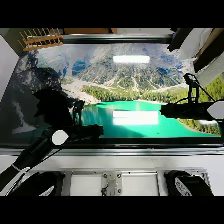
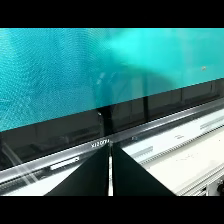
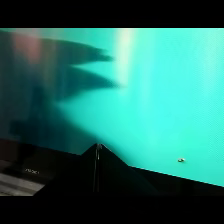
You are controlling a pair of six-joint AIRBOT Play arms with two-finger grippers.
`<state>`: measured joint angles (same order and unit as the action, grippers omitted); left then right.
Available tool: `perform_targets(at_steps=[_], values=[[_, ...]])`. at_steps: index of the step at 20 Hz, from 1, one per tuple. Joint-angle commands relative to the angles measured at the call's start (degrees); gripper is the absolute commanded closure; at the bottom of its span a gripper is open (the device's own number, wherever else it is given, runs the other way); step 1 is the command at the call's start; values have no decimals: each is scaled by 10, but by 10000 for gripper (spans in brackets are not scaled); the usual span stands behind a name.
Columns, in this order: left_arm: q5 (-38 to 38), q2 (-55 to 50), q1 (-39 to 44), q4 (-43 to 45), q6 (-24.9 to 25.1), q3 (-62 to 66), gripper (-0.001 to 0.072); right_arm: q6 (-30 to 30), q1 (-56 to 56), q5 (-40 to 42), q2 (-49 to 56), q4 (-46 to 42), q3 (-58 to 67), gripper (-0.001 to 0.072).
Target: Fold the clothes and pants, and hang the long-sleeved shirts on hangers.
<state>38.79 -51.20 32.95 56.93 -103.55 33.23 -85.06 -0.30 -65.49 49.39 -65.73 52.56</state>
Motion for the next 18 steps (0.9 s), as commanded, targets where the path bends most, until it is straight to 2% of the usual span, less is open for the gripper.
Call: perform_targets(at_steps=[1, 15, 16, 17, 18], values=[[0, 0, 0, 0, 0, 0, 697, 0, 1, 0, 0, 0, 0, 692], [-16, 0, 0, 4, 2, 0, 696, 0, 1, 0, 0, 0, 0, 692], [-20, 1, -6, 17, 15, 4, 521, 0, 1, 0, 0, 0, 0, 692], [-17, 6, -21, 47, 23, 17, 8, 0, 1, 0, 0, 0, 0, 691], [-19, 15, -45, 83, 22, 35, 4, 0, 1, 0, 0, 0, 0, 692]])
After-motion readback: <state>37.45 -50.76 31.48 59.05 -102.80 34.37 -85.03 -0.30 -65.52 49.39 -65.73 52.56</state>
